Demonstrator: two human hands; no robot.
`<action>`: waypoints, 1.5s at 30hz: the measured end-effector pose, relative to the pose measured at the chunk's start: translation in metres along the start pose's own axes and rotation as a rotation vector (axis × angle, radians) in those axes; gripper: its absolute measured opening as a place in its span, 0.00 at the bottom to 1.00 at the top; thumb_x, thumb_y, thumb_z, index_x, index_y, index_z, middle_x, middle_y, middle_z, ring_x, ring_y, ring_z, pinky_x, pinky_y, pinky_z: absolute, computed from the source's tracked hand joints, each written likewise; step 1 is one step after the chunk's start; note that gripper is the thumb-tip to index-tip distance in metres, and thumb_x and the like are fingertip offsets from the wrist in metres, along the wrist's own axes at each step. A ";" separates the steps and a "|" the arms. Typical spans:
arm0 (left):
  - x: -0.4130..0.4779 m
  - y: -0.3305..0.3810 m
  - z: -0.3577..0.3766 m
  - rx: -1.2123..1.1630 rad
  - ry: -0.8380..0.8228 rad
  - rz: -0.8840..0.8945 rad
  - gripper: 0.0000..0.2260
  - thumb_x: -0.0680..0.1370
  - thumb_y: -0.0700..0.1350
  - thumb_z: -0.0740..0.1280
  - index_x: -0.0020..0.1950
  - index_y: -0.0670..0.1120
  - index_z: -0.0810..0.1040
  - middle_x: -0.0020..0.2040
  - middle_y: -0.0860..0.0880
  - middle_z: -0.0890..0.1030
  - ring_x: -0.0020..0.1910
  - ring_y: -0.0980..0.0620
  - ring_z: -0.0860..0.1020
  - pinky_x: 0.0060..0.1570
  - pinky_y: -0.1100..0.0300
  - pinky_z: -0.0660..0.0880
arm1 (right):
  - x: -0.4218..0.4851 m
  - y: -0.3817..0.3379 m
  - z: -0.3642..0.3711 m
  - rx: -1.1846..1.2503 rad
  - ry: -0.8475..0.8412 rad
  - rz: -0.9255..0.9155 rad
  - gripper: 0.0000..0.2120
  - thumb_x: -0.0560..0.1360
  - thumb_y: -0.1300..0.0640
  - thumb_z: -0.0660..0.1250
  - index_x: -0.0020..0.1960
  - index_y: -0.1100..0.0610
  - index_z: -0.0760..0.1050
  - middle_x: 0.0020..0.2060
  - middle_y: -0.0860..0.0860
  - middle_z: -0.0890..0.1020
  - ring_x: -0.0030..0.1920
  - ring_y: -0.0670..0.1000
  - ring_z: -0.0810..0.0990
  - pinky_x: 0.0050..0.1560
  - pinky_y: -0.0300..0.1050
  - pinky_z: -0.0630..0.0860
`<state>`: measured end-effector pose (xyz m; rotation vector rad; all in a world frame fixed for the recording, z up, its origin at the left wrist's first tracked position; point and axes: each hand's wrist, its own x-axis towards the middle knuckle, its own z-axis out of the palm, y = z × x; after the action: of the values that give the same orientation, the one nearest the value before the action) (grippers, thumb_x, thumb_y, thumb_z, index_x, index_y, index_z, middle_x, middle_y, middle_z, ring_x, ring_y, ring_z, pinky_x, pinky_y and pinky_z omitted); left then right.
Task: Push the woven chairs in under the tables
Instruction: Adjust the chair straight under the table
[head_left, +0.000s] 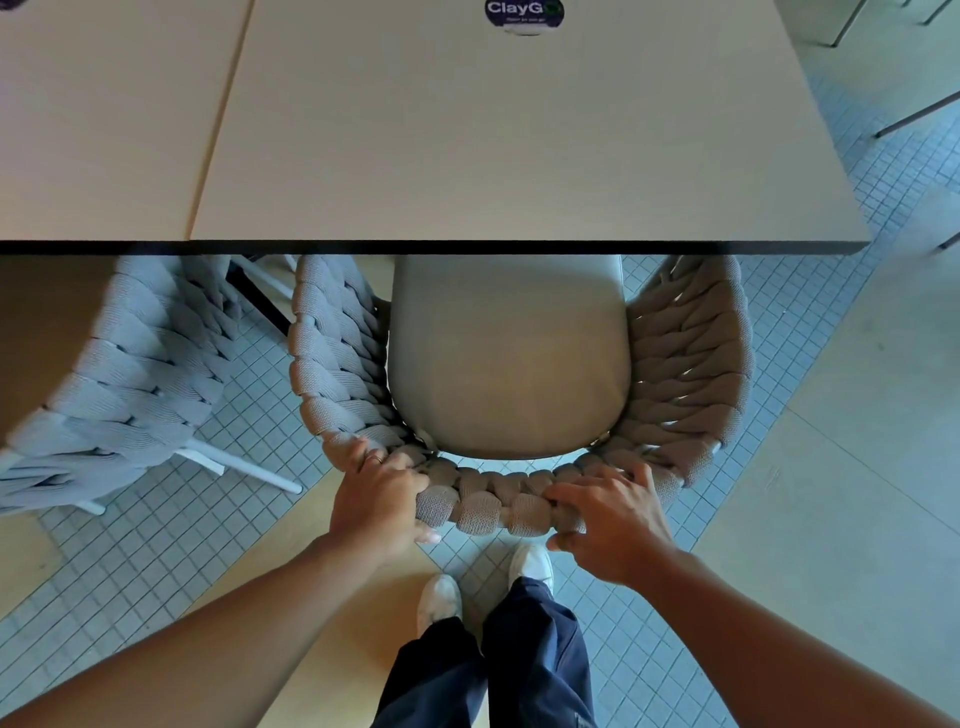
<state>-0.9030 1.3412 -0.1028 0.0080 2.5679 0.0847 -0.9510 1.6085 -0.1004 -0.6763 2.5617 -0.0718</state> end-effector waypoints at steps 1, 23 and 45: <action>0.001 0.003 -0.001 -0.002 0.005 0.003 0.30 0.66 0.68 0.70 0.62 0.54 0.78 0.66 0.51 0.73 0.68 0.45 0.67 0.74 0.48 0.42 | 0.000 0.002 -0.002 -0.001 0.001 0.003 0.29 0.68 0.31 0.67 0.68 0.35 0.67 0.60 0.37 0.79 0.65 0.47 0.71 0.62 0.53 0.56; -0.008 -0.014 -0.004 -0.070 0.025 0.017 0.30 0.66 0.67 0.71 0.63 0.53 0.78 0.68 0.52 0.71 0.68 0.48 0.66 0.73 0.49 0.37 | 0.001 -0.015 0.010 0.046 0.089 0.031 0.28 0.63 0.31 0.71 0.61 0.36 0.74 0.51 0.40 0.83 0.57 0.50 0.76 0.59 0.52 0.58; -0.016 -0.015 0.003 -0.058 0.068 -0.031 0.29 0.66 0.69 0.69 0.62 0.56 0.78 0.66 0.55 0.74 0.64 0.51 0.69 0.69 0.49 0.51 | -0.004 -0.022 0.028 0.070 0.205 0.064 0.27 0.57 0.29 0.72 0.53 0.38 0.78 0.43 0.40 0.83 0.52 0.50 0.79 0.63 0.60 0.60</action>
<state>-0.8879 1.3257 -0.0971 -0.0570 2.6311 0.1504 -0.9247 1.5929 -0.1198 -0.5873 2.7596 -0.2186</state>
